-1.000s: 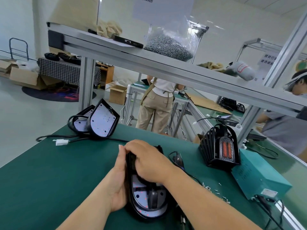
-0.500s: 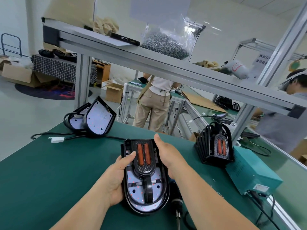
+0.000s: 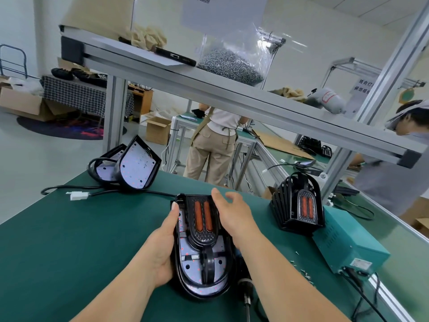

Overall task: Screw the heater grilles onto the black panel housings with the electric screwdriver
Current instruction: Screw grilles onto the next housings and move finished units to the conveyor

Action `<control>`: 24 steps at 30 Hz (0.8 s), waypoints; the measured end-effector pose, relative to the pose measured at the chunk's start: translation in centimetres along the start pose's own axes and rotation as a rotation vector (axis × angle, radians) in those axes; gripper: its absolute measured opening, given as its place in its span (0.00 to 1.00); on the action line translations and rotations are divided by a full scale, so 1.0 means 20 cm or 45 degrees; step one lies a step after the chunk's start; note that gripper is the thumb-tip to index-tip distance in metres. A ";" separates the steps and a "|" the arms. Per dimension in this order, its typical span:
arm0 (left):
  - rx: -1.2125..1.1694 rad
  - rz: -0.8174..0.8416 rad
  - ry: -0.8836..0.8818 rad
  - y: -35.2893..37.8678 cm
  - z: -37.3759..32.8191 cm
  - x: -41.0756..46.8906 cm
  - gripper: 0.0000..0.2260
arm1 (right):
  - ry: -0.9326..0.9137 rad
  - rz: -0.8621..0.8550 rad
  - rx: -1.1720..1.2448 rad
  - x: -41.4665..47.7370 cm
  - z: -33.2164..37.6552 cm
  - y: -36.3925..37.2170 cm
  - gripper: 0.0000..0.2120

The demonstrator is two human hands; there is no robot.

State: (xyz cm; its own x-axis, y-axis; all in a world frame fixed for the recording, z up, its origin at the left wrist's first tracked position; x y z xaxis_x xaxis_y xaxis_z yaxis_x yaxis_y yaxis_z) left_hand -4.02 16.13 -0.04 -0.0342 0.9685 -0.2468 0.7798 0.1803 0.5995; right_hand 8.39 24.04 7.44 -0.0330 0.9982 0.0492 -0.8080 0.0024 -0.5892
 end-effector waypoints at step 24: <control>-0.152 -0.170 0.040 -0.06 -0.01 0.04 0.32 | -0.587 0.052 -0.708 -0.29 0.07 0.17 0.20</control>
State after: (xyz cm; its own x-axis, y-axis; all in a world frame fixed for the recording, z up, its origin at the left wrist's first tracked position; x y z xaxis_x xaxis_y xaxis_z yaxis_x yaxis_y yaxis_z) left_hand -5.11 16.73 -0.69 -0.1532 0.9391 -0.3076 0.6872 0.3250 0.6498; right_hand 4.96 18.26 6.30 -0.4006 0.8721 0.2810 -0.3857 0.1177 -0.9151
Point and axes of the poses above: each hand's wrist, its own x-axis towards the middle knuckle, its own y-axis out of the palm, z = x × y, the point moved 5 cm from there along x, towards the middle knuckle, and after that the axes turned 2 degrees about -z, right-handed, at the moved point
